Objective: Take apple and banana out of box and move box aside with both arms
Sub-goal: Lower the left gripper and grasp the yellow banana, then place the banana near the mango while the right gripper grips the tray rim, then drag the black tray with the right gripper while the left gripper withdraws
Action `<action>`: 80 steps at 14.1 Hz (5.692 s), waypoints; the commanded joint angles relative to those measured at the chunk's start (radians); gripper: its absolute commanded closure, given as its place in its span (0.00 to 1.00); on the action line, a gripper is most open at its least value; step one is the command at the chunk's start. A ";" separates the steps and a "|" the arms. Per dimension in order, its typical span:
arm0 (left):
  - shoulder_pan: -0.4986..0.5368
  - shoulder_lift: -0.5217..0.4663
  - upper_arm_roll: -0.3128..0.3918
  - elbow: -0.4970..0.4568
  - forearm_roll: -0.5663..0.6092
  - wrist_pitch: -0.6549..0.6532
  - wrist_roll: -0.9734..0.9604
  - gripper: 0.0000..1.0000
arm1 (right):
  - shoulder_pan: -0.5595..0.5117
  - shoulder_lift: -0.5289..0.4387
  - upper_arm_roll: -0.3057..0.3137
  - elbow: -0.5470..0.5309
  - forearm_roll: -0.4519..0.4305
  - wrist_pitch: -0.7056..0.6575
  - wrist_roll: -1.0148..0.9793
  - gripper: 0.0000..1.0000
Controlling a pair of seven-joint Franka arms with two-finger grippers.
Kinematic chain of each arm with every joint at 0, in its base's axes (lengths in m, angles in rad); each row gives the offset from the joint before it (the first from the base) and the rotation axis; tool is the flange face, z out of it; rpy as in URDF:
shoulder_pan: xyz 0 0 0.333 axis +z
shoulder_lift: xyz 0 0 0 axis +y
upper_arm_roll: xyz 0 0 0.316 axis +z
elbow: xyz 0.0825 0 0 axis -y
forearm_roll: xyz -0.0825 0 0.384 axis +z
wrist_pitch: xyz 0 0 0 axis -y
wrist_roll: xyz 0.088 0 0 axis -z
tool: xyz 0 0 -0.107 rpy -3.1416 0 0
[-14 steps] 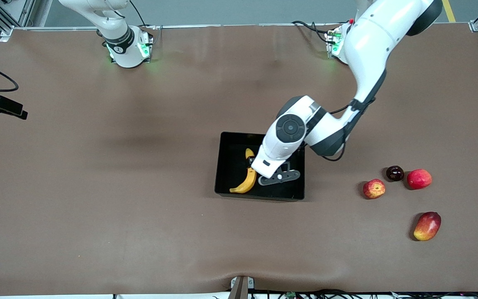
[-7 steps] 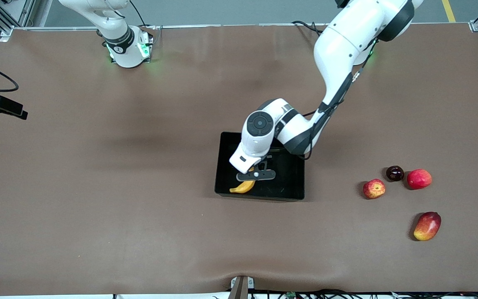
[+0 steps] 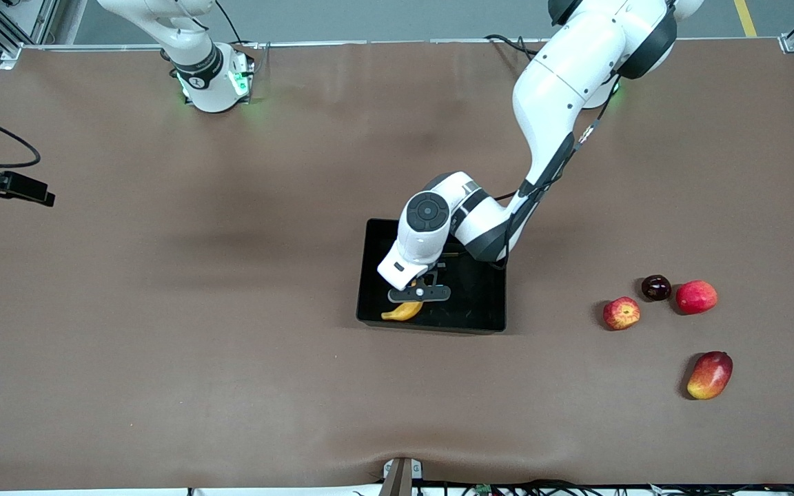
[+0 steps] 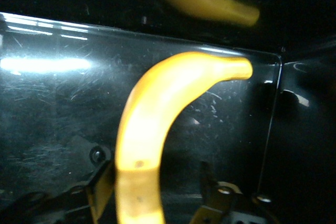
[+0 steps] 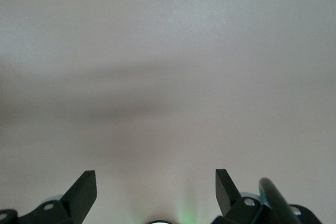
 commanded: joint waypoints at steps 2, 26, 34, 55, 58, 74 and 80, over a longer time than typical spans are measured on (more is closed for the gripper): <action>-0.011 0.009 0.007 0.023 0.015 0.007 -0.005 0.94 | -0.018 0.043 0.014 0.020 0.018 -0.016 -0.015 0.00; 0.435 -0.339 0.020 -0.067 0.014 -0.346 0.579 1.00 | 0.489 0.300 0.021 0.043 0.310 0.410 0.403 0.00; 0.650 -0.226 0.032 -0.058 0.067 -0.228 0.888 1.00 | 0.641 0.556 0.020 0.136 0.298 0.670 0.458 0.11; 0.719 -0.221 -0.005 -0.055 0.123 -0.176 0.863 0.00 | 0.611 0.528 0.021 0.170 0.256 0.612 0.449 1.00; 0.718 -0.302 -0.017 -0.057 0.109 -0.255 0.831 0.00 | 0.539 0.442 0.017 0.162 0.261 0.482 0.430 1.00; 0.741 -0.745 -0.085 -0.061 -0.104 -0.727 0.791 0.00 | 0.000 0.219 0.014 -0.103 0.261 0.338 -0.159 1.00; 0.560 -0.883 0.153 -0.173 -0.219 -0.750 0.845 0.00 | -0.129 0.230 0.012 -0.261 0.252 0.537 -0.349 1.00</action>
